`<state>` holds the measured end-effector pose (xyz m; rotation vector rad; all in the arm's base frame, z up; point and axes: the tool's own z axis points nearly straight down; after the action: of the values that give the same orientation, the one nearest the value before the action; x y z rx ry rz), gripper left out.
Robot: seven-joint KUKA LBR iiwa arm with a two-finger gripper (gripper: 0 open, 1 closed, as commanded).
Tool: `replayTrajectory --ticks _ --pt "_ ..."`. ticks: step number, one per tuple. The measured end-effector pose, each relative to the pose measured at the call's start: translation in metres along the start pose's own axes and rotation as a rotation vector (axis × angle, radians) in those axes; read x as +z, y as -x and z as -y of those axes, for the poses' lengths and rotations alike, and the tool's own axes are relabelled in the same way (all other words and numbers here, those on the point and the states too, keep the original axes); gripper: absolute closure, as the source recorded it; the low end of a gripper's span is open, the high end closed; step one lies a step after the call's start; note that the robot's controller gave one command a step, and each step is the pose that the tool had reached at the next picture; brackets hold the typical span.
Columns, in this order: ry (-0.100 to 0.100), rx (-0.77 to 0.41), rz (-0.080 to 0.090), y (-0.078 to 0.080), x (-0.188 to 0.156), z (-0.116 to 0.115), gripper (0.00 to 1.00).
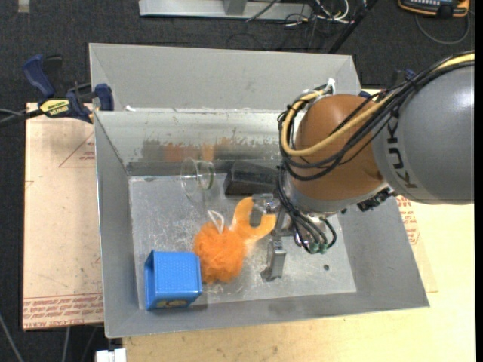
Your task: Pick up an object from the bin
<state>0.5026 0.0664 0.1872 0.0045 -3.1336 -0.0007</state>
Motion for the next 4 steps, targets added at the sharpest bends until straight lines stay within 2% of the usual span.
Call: replayTrajectory --ticks 1,2,3,4 --pt "0.001 0.002 0.008 0.001 -0.004 0.0 0.0" --pt "0.001 -0.062 0.012 -0.004 0.03 -0.012 0.0" --pt "0.004 -0.021 0.014 0.003 0.083 -0.016 0.0" --pt "0.001 0.066 0.011 0.009 0.117 -0.02 0.0"
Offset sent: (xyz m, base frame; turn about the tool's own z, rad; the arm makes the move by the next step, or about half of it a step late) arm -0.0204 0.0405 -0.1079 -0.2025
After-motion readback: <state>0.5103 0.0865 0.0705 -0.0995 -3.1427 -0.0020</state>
